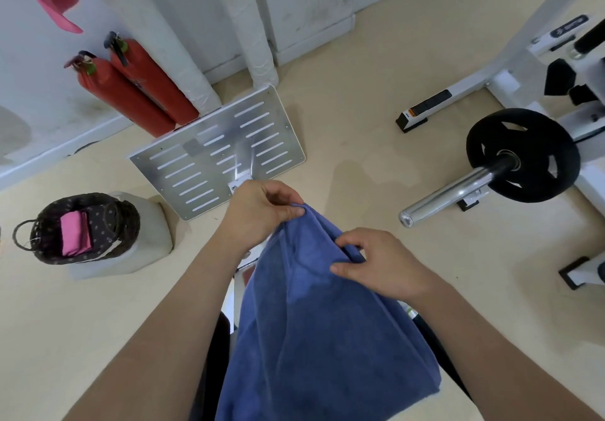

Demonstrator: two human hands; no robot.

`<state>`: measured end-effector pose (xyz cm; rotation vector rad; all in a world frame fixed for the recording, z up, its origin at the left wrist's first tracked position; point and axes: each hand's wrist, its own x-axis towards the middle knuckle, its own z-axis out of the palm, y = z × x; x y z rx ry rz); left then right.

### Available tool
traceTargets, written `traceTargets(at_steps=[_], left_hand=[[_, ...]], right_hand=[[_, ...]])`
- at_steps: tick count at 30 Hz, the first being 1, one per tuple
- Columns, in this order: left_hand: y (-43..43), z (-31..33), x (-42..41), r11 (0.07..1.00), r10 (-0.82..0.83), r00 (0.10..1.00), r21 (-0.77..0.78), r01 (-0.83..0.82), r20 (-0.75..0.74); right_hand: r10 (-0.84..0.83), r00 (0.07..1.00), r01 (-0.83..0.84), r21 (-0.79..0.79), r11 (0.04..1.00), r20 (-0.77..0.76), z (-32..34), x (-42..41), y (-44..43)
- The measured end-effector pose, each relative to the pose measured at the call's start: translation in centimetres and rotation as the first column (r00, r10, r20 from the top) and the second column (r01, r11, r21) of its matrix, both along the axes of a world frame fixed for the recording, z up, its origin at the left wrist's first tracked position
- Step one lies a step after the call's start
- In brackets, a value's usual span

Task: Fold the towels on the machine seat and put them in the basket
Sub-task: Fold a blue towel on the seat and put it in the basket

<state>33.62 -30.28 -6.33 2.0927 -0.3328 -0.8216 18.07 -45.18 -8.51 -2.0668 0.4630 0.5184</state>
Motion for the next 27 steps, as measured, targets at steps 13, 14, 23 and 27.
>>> traceTargets(at_steps=[13,14,23,27], left_hand=[[2.5,2.3,0.3,0.983,0.18,0.978,-0.052,-0.176,0.102],[3.1,2.8,0.4,0.98,0.195,0.974,-0.064,-0.189,0.114],[11.5,11.3,0.2,0.905,0.384,0.916,-0.245,-0.347,0.12],[16.3,16.1,-0.5,0.862,0.432,0.89,-0.358,-0.36,0.147]], right_hand=[[0.211,0.976,-0.219,-0.357,0.908,-0.062,4.9,-9.2,1.1],[0.206,0.976,-0.216,-0.361,0.907,-0.064,5.4,-9.7,1.1],[-0.008,0.991,0.047,-0.296,0.954,0.134,14.4,-7.1,0.2],[0.089,0.974,0.033,-0.519,0.854,0.208,20.3,-4.9,1.5]])
